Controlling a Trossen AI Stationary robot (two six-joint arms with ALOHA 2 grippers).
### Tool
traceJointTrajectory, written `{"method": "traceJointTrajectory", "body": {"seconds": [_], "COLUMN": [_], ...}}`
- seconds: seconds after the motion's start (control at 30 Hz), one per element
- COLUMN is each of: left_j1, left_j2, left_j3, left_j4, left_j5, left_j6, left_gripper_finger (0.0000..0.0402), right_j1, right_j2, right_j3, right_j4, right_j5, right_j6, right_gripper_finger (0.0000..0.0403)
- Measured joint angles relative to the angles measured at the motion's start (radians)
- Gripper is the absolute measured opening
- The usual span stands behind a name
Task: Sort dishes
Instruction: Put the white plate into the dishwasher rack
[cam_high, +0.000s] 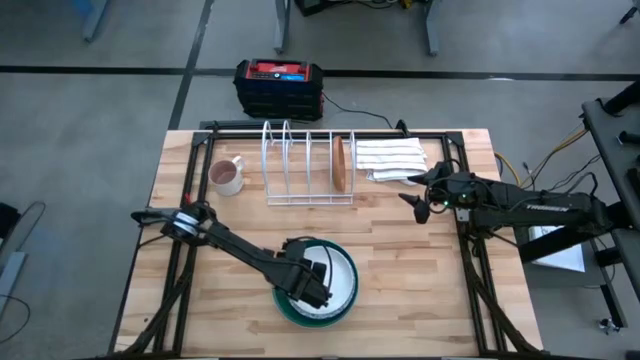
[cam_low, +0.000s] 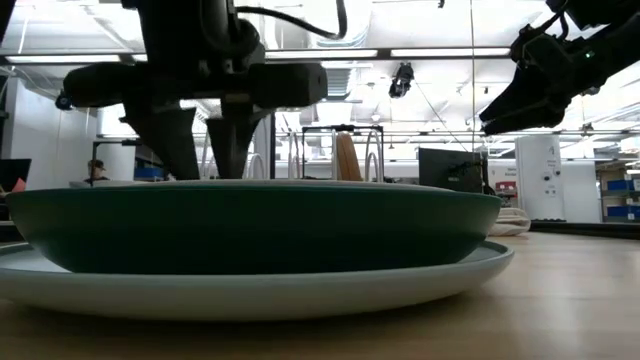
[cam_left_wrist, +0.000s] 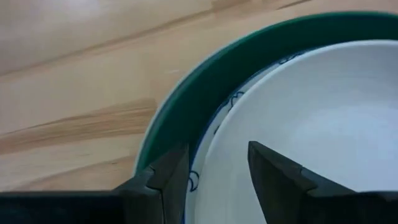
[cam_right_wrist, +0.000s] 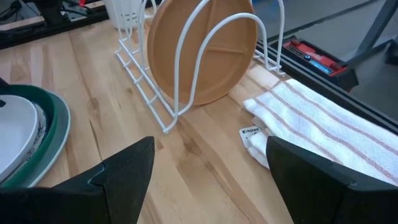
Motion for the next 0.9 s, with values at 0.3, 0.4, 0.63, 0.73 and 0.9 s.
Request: {"method": "traceJointTrajectory", "body": {"seconds": [0.3, 0.4, 0.63, 0.73, 0.9], "left_j1": [0.001, 0.001, 0.003, 0.003, 0.002], "left_j2": [0.052, 0.059, 0.061, 0.061, 0.059], "left_j3": [0.005, 0.016, 0.018, 0.018, 0.020], "left_j4": [0.065, 0.062, 0.054, 0.055, 0.057], "left_j5": [0.007, 0.007, 0.011, 0.011, 0.017], "left_j6": [0.048, 0.049, 0.048, 0.042, 0.020], "left_gripper_finger": [0.0154, 0.0153, 0.0116, 0.0078, 0.0018], "right_j1": [0.000, 0.000, 0.000, 0.000, 0.000], "right_j2": [0.050, 0.068, 0.101, 0.101, 0.101], "right_j3": [0.000, 0.000, 0.000, 0.000, 0.000], "right_j4": [0.000, 0.002, 0.032, 0.039, 0.041], "right_j5": [0.000, 0.000, 0.000, 0.000, 0.000], "right_j6": [-0.001, -0.001, -0.009, -0.011, -0.017], "right_gripper_finger": [0.0300, 0.0300, 0.0300, 0.0300, 0.0300]}}
